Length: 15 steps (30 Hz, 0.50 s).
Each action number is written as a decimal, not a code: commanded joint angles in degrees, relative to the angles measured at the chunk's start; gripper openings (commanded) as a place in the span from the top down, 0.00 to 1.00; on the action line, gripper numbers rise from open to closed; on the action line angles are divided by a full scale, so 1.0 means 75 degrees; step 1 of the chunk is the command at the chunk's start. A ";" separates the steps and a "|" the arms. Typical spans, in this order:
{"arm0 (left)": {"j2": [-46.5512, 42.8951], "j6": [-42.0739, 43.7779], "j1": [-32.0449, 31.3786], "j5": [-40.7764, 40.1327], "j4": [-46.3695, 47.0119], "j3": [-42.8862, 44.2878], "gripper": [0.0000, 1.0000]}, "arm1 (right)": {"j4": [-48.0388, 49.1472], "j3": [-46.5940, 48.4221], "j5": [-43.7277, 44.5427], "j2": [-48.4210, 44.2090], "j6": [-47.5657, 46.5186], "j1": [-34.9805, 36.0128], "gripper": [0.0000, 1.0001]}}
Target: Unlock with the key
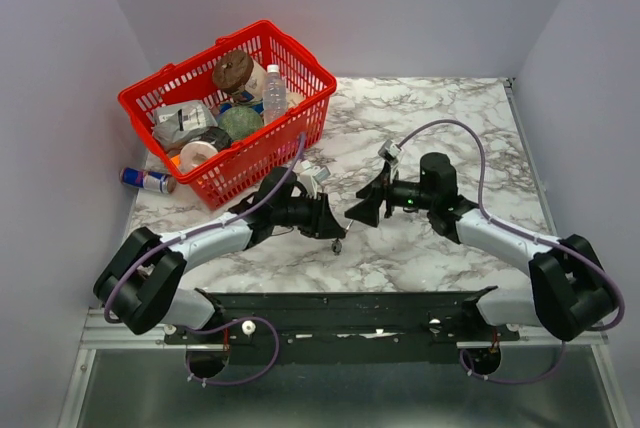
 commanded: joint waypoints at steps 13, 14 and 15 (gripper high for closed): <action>-0.0456 -0.0219 0.0036 -0.0391 0.0513 -0.0070 1.00 | 0.0653 0.0313 -0.1672 0.1132 0.0271 -0.0043 0.53; -0.0456 -0.0254 0.0036 -0.0427 0.0536 -0.0070 1.00 | 0.0606 0.0324 -0.1673 0.1167 0.0282 -0.0043 0.60; -0.0467 -0.0266 0.0025 -0.0473 0.0548 -0.0082 1.00 | 0.0548 0.0359 -0.1673 0.1214 0.0294 -0.0043 0.63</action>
